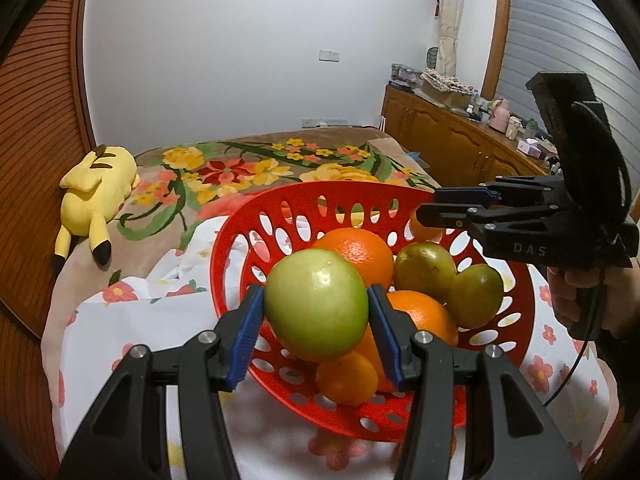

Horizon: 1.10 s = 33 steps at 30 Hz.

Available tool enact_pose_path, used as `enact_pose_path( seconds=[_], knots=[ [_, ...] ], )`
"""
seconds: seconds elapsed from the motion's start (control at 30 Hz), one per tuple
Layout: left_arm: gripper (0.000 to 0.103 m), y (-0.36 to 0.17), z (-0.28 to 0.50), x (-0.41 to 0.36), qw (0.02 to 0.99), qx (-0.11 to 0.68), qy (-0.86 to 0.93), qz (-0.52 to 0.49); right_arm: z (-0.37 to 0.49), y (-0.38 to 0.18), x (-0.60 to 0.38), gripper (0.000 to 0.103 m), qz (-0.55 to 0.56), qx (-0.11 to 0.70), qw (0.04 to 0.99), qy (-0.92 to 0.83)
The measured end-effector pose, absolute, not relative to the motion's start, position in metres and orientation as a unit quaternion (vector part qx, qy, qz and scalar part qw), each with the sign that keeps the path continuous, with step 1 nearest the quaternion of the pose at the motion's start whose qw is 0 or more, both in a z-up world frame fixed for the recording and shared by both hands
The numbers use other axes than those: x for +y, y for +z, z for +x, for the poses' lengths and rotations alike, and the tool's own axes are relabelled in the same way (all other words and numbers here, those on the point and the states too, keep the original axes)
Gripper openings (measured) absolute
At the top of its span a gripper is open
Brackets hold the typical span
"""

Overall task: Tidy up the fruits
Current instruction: 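Carry the small orange and the green pomelo over the red basket, then open right gripper to drop the small orange while left gripper releases the pomelo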

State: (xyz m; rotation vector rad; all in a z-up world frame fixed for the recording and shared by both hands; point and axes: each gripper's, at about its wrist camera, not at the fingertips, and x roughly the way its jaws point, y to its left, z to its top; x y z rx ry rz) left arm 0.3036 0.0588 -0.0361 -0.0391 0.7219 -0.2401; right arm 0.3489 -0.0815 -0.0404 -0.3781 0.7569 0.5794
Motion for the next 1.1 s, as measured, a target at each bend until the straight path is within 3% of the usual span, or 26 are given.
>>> enact_pose_path(
  seconds=[1.0, 1.1],
  knots=[
    [0.051, -0.038, 0.34, 0.053, 0.924, 0.367, -0.105, -0.001, 0.322, -0.028, -0.095, 0.037, -0.174, 0.341, 0.876, 0.293],
    [0.056, -0.034, 0.337, 0.053, 0.929, 0.357, -0.103, 0.0, 0.322, -0.028, -0.094, 0.037, -0.173, 0.342, 0.876, 0.292]
  ],
)
